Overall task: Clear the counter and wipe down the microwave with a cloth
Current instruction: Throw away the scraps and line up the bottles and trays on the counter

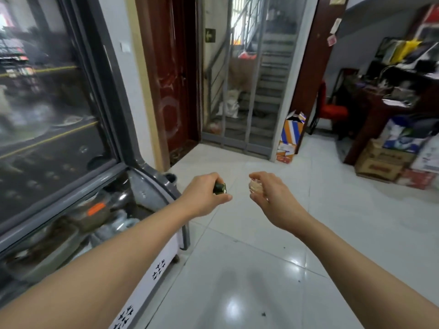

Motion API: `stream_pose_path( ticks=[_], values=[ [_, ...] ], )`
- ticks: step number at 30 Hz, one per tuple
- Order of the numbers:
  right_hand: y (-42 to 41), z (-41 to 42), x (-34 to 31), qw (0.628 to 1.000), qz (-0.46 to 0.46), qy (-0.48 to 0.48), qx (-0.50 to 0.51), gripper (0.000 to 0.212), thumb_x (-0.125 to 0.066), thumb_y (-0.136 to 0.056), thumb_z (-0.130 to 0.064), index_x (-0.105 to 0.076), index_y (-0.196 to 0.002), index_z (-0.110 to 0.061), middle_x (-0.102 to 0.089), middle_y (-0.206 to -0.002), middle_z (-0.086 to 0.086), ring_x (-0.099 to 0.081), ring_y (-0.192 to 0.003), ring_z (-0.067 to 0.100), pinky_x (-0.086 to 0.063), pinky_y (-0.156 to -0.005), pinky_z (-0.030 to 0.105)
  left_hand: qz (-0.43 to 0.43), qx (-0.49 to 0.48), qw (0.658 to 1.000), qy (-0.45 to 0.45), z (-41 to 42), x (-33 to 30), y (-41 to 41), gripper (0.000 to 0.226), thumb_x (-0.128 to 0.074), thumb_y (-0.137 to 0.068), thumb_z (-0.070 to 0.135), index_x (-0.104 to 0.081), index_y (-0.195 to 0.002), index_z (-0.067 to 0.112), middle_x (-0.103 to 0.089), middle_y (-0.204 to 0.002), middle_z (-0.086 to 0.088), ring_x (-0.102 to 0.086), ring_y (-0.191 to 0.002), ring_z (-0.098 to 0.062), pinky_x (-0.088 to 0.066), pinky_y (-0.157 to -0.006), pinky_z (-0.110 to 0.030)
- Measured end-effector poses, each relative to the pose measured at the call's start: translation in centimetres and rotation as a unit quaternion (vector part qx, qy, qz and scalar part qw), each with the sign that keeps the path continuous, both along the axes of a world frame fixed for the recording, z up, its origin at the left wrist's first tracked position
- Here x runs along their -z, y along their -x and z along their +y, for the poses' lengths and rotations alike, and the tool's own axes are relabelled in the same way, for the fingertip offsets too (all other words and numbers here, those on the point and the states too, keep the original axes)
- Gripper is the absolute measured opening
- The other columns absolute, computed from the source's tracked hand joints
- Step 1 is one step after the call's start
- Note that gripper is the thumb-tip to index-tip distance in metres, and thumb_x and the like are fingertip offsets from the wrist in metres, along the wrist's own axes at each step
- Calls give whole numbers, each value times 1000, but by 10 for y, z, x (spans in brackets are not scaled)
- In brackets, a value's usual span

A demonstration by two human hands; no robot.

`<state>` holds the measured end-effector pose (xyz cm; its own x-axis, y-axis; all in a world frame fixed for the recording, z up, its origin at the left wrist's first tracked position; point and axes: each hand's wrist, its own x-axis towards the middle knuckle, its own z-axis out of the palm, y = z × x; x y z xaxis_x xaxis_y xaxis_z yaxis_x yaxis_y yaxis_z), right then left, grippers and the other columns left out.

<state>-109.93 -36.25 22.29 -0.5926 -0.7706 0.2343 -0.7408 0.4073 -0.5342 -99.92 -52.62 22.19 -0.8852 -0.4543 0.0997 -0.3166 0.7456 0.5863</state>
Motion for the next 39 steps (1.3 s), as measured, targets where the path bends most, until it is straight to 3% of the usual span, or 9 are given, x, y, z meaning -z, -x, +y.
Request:
stream_pose_path(
  ticks=[10, 23, 28, 33, 39],
  values=[
    [153, -16, 6, 999, -7, 3, 41, 43, -51, -96, -22, -38, -137, -19, -43, -136, 3, -40, -123, 17, -29, -96, 19, 12, 34, 999, -1, -15, 3, 162, 23, -70, -81, 37, -55, -89, 21, -56, -82, 6, -53, -76, -13, -38, -60, -23],
    [375, -94, 3, 999, 7, -3, -34, 43, -49, -96, -23, -37, -138, -19, -41, -139, 2, -36, -127, 15, -24, -95, 16, 10, -46, 999, 11, -72, -4, 355, 23, -69, -82, 39, -57, -90, 22, -53, -80, 11, -48, -70, -3, -31, -54, -18],
    [437, -145, 10, 998, 5, -1, -55, 42, -50, -96, -23, -38, -137, -21, -43, -137, 1, -36, -126, 15, -26, -96, 17, 4, -58, 998, -1, -120, 3, 414, 25, -70, -81, 38, -59, -92, 20, -60, -85, 5, -56, -79, -14, -39, -63, -24],
    [505, -210, 8, 998, 20, -3, -59, 42, -51, -96, -23, -39, -136, -20, -45, -132, 2, -38, -122, 17, -29, -95, 19, 20, -67, 997, 12, -185, 1, 486, 28, -71, -80, 37, -61, -94, 15, -62, -87, 1, -56, -81, -16, -42, -69, -27],
    [591, -292, -1, 998, 15, -4, -56, 42, -51, -96, -23, -38, -135, -21, -44, -132, 1, -38, -122, 17, -32, -97, 23, 19, -72, 997, 10, -270, -7, 570, 27, -71, -81, 35, -59, -94, 14, -61, -88, 0, -55, -76, -14, -42, -65, -27]
  ],
)
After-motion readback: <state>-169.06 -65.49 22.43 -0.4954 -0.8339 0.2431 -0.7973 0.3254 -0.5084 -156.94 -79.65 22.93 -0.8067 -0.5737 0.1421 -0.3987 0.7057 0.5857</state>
